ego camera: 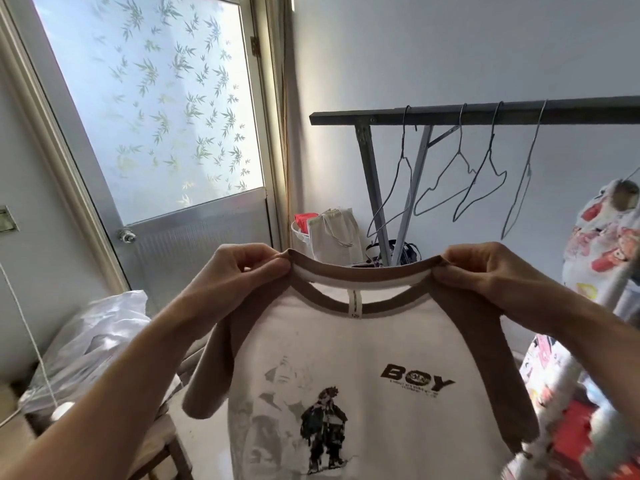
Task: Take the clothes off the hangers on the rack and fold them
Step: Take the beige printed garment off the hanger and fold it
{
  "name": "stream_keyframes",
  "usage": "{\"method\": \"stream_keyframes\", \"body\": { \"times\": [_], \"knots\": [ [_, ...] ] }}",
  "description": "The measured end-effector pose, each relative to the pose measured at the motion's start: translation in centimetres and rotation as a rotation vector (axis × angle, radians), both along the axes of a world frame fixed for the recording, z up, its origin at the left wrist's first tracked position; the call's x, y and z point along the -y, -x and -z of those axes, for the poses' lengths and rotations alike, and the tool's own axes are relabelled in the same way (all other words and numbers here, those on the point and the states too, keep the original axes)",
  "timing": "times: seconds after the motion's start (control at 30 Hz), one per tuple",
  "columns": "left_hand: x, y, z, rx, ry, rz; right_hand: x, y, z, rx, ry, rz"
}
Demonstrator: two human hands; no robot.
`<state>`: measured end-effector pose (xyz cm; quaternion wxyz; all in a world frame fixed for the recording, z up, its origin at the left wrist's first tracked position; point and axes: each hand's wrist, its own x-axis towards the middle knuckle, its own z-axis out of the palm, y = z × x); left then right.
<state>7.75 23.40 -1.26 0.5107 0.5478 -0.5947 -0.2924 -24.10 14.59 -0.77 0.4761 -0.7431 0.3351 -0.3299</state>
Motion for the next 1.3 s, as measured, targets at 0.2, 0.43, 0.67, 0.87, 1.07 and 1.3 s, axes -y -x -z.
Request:
{"method": "stream_keyframes", "body": {
  "times": [0.2, 0.43, 0.67, 0.87, 1.07, 1.3],
  "knots": [
    [1.4, 2.7, 2.6, -0.049, -0.019, -0.357, -0.4, -2.9, 2.6, 0.049, 0.045, 0.382],
    [2.3, 7.2, 4.6, -0.075, 0.035, -0.347, -1.6, -6.3, 4.4, 0.105, 0.084, 0.500],
    [2.0, 11.2, 4.9, -0.179, 0.076, -0.200, -2.7, -8.4, 4.6, 0.160, 0.119, 0.467],
    [2.0, 11.4, 4.7, -0.189, 0.075, -0.201, -2.6, -8.3, 4.5, 0.182, 0.092, 0.443],
    [2.4, 6.5, 4.5, -0.270, 0.073, -0.398, -0.6, -4.9, 3.7, 0.247, -0.013, 0.594],
    [2.1, 6.2, 4.2, -0.871, -0.290, -0.274, -0.5, -4.9, 3.1, 0.397, -0.369, 0.586]
  ]
}}
